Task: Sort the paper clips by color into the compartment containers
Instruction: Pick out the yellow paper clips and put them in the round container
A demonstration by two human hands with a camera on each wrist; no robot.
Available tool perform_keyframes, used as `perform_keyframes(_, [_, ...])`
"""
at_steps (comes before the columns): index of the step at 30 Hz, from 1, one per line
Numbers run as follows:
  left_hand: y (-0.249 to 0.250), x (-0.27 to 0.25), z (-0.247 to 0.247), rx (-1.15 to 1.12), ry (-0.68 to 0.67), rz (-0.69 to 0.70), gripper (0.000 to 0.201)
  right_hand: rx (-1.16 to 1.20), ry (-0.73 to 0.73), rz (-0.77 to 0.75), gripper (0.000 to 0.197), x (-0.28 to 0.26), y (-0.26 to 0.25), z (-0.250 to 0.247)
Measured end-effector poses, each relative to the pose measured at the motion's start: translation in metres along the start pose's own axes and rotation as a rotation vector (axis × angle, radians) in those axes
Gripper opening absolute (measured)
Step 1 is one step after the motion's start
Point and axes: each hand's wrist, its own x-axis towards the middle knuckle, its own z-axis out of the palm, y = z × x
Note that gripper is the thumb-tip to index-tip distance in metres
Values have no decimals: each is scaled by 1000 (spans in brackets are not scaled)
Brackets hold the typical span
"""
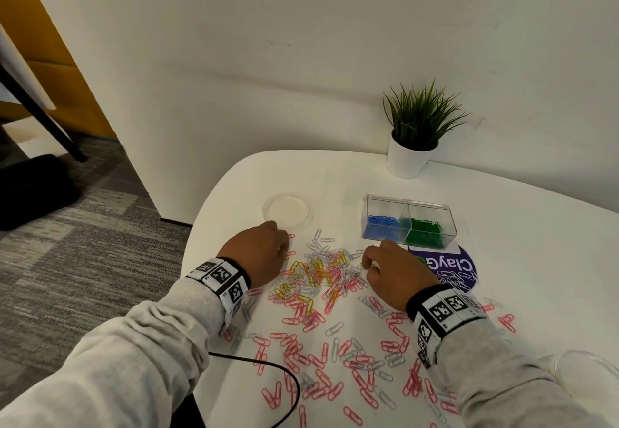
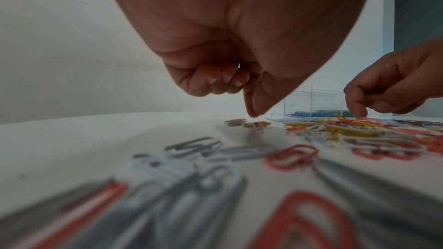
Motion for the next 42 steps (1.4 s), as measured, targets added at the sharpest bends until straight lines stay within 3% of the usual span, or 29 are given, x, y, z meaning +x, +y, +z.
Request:
perform_keyframes(4, [-1,-1,-1,34,-8,-47,19,13,69,10,16,1,6,2])
perform_keyframes(18, [1,-3,-4,39,-88,-82,14,30,-12,110,13,2,5,0])
perform_keyframes(24, [-1,-3,-5,6,-77,-88,15,335,100,143,13,2,7,-13])
perform_keyframes(26, [0,-4,-6,-4,-88,-87,15,481,69,150,2,5,3,-16])
perform_keyframes(28, [0,-5,-6,1,-81,-85,15,550,9,148,16,12,-4,-17])
perform_keyframes(31, [0,-5,-5,27,-75,-69,15,443,-99,78,24,25,-20,-14])
perform_keyframes(36, [-3,-3,-1,45,-105,-59,16,53,-108,-43,6,41,-27,-6])
perform_keyframes(42, [0,-4,-4,-61,-16,-48,18,-16,-75,-72,17,41,-17,-6])
